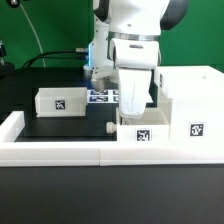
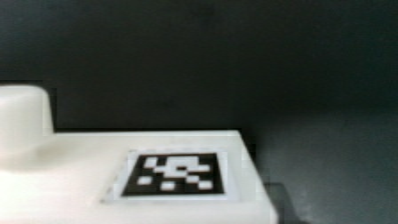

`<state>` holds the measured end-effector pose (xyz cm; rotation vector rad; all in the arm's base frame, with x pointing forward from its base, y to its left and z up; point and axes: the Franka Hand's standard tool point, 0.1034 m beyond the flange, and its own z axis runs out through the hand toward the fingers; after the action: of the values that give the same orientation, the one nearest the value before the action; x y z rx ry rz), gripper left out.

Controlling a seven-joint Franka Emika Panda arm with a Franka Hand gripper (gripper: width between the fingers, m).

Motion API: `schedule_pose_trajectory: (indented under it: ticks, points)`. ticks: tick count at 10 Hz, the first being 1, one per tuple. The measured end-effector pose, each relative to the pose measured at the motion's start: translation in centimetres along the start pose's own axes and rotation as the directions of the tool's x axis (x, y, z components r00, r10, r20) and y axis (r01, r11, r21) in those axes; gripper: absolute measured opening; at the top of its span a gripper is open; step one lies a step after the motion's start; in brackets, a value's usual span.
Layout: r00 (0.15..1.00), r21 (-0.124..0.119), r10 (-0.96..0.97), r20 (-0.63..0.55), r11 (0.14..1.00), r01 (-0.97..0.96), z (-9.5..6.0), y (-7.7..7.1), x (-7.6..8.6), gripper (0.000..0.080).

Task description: Assemble drawer

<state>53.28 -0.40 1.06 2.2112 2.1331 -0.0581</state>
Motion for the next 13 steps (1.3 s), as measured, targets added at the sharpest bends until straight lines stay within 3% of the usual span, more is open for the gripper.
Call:
schedule_pose_trajectory:
  ticks: [2, 4, 10, 13]
  points:
    - [1.000, -0.003, -0.004, 0.000, 1.000, 0.004, 0.01, -0.02, 0.03, 0.0044]
    - [1.000, -0.034, -0.017, -0.007, 0.999, 0.017, 0.24, -0.49, 0.08, 0.0044]
    - [1.000, -0.046, -0.003, -0.001, 0.999, 0.003, 0.23, -0.40, -0.01, 0.0044]
    - [1.000, -0.077, 0.002, -0.012, 0.997, -0.003, 0.21, -0.22, 0.02, 0.0044]
